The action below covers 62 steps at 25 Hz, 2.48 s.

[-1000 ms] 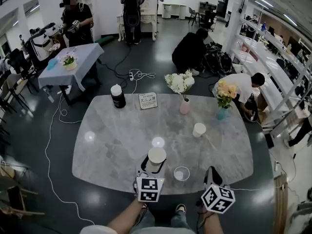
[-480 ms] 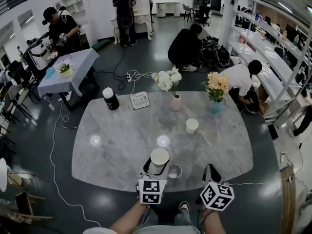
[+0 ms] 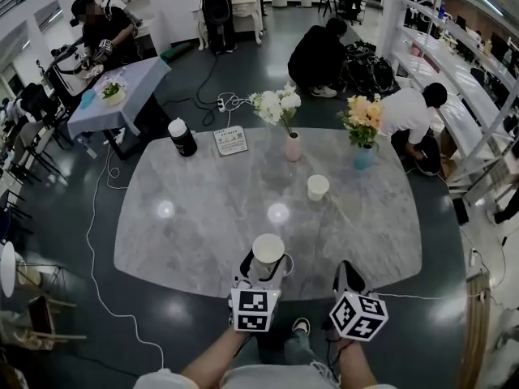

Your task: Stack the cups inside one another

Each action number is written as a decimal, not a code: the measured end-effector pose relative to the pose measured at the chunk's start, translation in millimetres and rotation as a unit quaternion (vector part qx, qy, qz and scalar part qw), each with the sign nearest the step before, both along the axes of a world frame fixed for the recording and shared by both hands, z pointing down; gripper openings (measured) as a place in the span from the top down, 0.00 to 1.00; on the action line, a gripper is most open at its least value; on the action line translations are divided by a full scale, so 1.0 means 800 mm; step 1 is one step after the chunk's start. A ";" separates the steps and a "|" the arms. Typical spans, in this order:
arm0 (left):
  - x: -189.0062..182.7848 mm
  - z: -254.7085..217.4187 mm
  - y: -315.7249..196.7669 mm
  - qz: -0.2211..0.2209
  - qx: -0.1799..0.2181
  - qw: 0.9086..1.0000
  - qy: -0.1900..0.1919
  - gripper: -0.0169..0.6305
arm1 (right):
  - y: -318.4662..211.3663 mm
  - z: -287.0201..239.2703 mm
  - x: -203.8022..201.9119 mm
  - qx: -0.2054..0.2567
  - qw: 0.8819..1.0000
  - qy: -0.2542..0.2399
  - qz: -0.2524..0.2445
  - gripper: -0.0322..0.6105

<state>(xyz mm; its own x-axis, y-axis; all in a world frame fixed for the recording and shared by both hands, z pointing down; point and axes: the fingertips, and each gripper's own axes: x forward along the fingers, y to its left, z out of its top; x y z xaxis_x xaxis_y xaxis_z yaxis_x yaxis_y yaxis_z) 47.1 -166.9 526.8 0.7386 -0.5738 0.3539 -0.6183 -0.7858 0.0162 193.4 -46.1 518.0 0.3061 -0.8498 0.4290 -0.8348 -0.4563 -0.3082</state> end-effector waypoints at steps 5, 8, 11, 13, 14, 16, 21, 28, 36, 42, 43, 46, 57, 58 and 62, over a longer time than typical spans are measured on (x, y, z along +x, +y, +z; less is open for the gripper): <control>0.006 0.010 0.010 -0.014 -0.010 1.000 0.002 0.50 | -0.002 0.005 0.006 -0.008 1.000 0.002 -0.021 0.94; 0.011 0.013 0.012 -0.020 -0.012 1.000 0.004 0.50 | -0.006 0.004 0.010 -0.009 0.999 0.004 -0.030 0.94; 0.015 0.016 0.016 -0.026 -0.016 1.000 0.006 0.50 | -0.008 0.005 0.014 -0.011 0.999 0.004 -0.038 0.94; 0.017 0.020 0.017 -0.029 -0.018 0.999 0.006 0.50 | -0.008 0.008 0.015 -0.014 0.999 0.004 -0.044 0.94; 0.017 0.022 0.019 -0.030 -0.019 0.999 0.006 0.50 | -0.009 0.010 0.016 -0.016 0.999 0.004 -0.046 0.94; 0.018 0.027 0.021 -0.033 -0.021 0.999 0.004 0.50 | -0.008 0.012 0.018 -0.018 0.999 0.004 -0.051 0.94; 0.019 0.036 0.027 -0.037 -0.023 0.999 0.001 0.50 | -0.003 0.016 0.022 -0.022 0.998 0.004 -0.056 0.94; 0.020 0.045 0.026 -0.041 -0.019 0.999 -0.003 0.50 | 0.006 0.024 0.027 -0.030 0.998 0.003 -0.055 0.94; 0.020 0.053 0.026 -0.036 -0.027 0.999 -0.003 0.50 | 0.012 0.029 0.027 -0.037 0.998 -0.002 -0.050 0.94; 0.022 0.058 0.027 -0.029 -0.027 0.999 -0.003 0.50 | 0.014 0.034 0.025 -0.040 0.998 -0.004 -0.047 0.94; 0.022 0.059 0.027 -0.029 -0.027 0.999 -0.003 0.50 | 0.015 0.035 0.026 -0.041 0.998 -0.005 -0.046 0.94; 0.024 0.062 0.028 -0.026 -0.030 0.999 -0.005 0.50 | 0.015 0.038 0.029 -0.043 0.998 -0.006 -0.045 0.94; 0.025 0.069 0.033 -0.020 -0.051 0.998 0.004 0.39 | 0.009 0.040 0.025 -0.040 0.998 -0.012 -0.047 0.94; 0.025 0.069 0.033 -0.020 -0.054 0.998 0.006 0.37 | 0.008 0.041 0.025 -0.039 0.998 -0.013 -0.047 0.94; 0.022 0.070 0.035 -0.022 -0.058 0.998 0.011 0.35 | 0.006 0.042 0.021 -0.038 0.998 -0.017 -0.049 0.94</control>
<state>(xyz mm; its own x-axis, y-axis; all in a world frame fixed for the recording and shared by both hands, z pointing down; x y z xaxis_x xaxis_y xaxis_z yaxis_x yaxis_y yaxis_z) 64.4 -138.9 582.7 0.7223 -0.5609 0.4045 -0.6499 -0.7505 0.1199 210.5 -41.3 552.0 0.2069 -0.8393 0.5028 -0.8667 -0.3956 -0.3038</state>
